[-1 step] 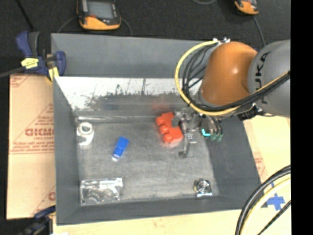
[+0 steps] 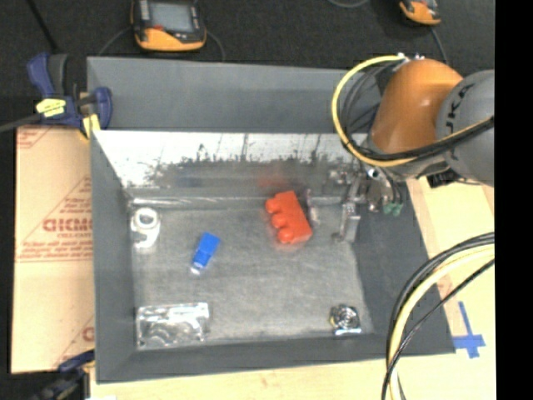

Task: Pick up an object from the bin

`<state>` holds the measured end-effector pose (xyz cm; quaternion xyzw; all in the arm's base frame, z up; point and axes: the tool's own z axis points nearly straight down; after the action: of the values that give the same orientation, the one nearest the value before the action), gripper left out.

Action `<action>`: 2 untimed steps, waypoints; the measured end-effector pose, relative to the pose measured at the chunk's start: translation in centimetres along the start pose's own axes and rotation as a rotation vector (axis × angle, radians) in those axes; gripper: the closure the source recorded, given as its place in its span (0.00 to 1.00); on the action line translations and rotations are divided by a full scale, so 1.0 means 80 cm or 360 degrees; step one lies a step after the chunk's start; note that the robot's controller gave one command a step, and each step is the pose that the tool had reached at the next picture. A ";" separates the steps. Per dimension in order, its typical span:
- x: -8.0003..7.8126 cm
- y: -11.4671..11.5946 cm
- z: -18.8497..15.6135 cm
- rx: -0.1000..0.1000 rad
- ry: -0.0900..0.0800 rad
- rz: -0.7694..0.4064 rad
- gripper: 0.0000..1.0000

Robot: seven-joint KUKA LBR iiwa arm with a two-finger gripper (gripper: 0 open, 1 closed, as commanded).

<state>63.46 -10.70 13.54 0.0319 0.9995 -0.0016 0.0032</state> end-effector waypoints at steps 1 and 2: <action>0.004 0.053 0.069 -0.0008 0.0010 0.0055 0.00; 0.040 0.086 0.072 -0.0005 0.0003 0.0022 0.00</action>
Offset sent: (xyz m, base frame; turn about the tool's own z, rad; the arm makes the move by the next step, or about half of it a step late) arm -0.0003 0.0407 -0.0530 0.0379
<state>60.73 -3.67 7.75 0.0388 0.9992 0.0000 0.0025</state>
